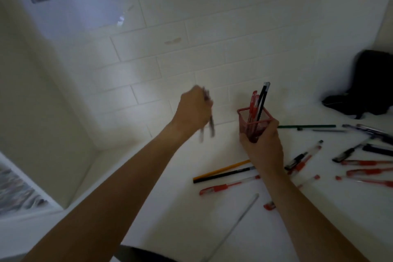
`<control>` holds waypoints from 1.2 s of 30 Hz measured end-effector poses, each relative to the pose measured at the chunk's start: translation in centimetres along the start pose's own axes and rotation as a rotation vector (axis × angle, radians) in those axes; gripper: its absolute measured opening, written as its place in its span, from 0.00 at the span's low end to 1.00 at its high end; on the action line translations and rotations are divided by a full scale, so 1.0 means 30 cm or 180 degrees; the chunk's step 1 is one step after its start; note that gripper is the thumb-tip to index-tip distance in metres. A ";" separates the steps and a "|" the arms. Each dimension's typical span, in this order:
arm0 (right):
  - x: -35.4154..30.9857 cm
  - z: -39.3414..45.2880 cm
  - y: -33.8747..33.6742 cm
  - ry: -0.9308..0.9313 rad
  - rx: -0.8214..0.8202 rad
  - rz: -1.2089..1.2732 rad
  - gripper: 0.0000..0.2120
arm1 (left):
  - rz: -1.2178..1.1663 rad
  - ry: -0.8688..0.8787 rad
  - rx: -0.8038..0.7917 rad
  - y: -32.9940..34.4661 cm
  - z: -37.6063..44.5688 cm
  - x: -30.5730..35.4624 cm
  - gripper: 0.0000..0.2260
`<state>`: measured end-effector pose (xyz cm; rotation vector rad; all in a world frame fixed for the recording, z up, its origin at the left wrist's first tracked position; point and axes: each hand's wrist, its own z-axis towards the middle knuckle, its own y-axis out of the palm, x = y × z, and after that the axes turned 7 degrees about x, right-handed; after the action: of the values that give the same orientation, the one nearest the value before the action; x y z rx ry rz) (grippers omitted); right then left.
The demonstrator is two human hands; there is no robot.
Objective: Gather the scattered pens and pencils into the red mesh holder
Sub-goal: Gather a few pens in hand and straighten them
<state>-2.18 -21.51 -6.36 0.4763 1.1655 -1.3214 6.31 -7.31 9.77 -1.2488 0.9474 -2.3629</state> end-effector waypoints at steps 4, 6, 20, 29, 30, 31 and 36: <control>0.004 0.003 0.003 0.0044 0.0005 0.0003 0.41 | -0.1141 0.0574 0.0441 0.097 0.065 0.183 0.03; 0.006 0.005 0.008 0.0065 0.0017 -0.0008 0.41 | -0.1471 0.0845 0.0414 0.168 0.070 0.241 0.04; 0.015 0.020 0.021 0.0152 0.0050 -0.0168 0.43 | -0.1058 0.0676 0.0361 0.506 0.101 0.162 0.06; 0.005 0.015 0.010 0.0006 0.0055 -0.0097 0.42 | -0.0019 0.0822 0.0823 0.559 0.075 0.087 0.15; 0.007 0.017 0.011 0.0015 0.0039 -0.0099 0.42 | -0.0132 0.0964 0.0842 0.555 0.072 0.082 0.19; 0.008 0.018 0.011 0.0018 0.0029 -0.0096 0.42 | -0.0313 0.1123 0.0864 0.550 0.068 0.077 0.22; 0.017 0.017 0.014 -0.0035 0.0050 -0.0088 0.40 | -0.1088 0.1752 0.0734 0.525 0.060 0.048 0.25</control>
<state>-1.69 -22.07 -6.73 0.4650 1.1570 -1.3563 6.38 -20.42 0.70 -0.7250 0.5975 -3.0699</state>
